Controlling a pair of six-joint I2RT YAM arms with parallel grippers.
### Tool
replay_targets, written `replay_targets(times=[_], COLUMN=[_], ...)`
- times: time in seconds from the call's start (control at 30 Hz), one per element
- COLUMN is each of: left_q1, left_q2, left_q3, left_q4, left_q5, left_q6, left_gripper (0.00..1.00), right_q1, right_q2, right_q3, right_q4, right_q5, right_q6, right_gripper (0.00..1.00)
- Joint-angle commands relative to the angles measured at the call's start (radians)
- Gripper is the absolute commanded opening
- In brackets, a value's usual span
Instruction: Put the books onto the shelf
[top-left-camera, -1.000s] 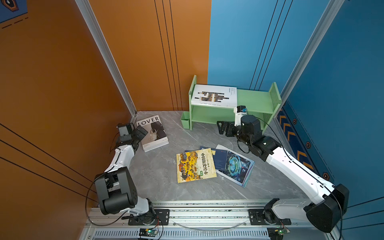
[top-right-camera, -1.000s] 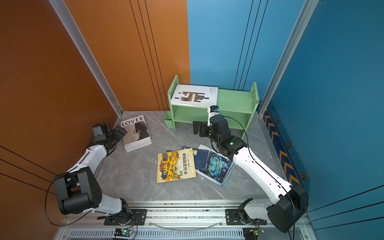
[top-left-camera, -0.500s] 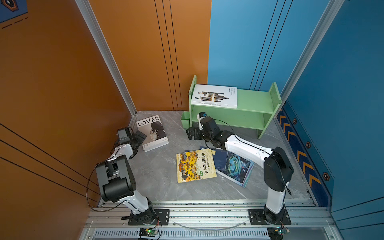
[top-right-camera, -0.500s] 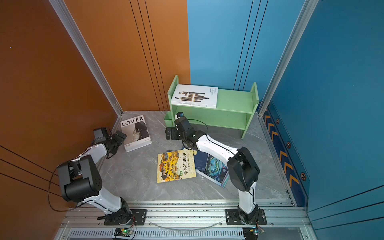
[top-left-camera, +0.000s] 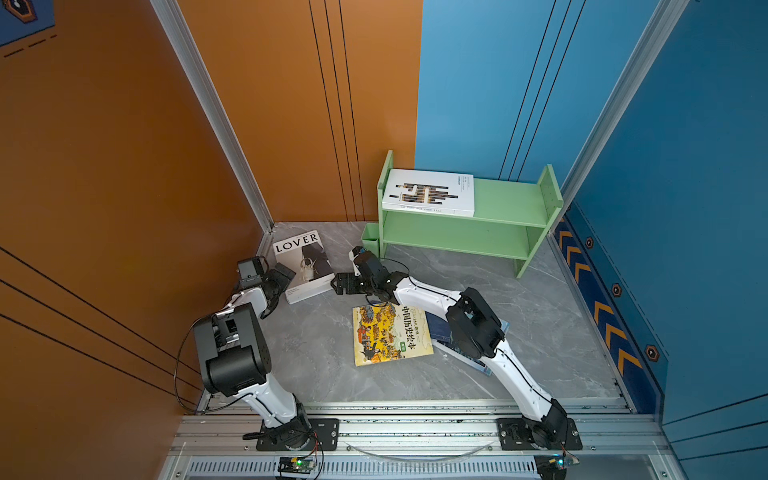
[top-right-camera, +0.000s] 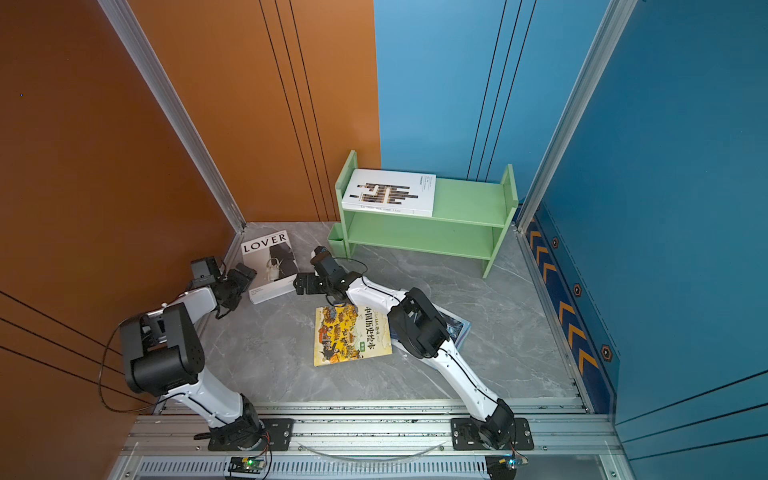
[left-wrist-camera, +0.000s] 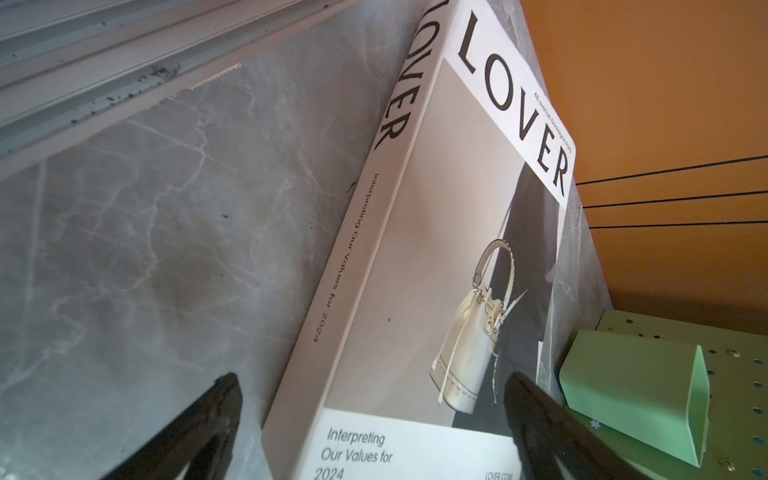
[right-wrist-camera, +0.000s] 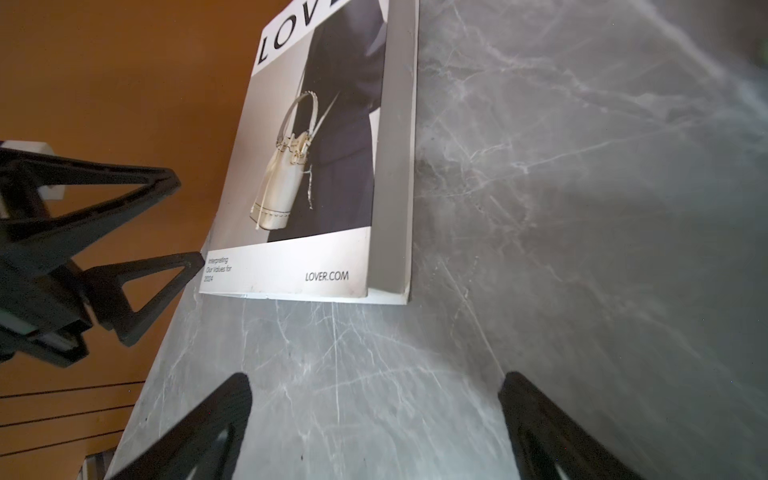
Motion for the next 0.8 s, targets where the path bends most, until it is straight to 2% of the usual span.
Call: replay_targets(times=[0.0,0.33,0.6,0.77], left_q1=[0.006,0.004,-0.008,-0.01], left_q2=[0.024,0.036,0.052,0.073], left_q3=[-0.03,-0.022,-0.014,-0.007], left_q4=[0.016,-0.014,-0.01,0.014], left_q5=[0.04,0.039,0.066,0.12], left_q6=[-0.004,0.011,0.013,-0.005], left_gripper=[0.99,0.97,0.97,0.96], right_q1=[-0.002,0.004,0.004,0.002], right_q2=[0.027,0.082,0.163,0.206], right_q3=[0.044,0.057,0.149,0.2], right_q4=[0.041,0.171,0.195,0.202], right_q5=[-0.031,0.121,0.122,0.1], right_q6=[0.037,0.066,0.137,0.173], right_gripper=[0.95,0.96,0.97,0.97])
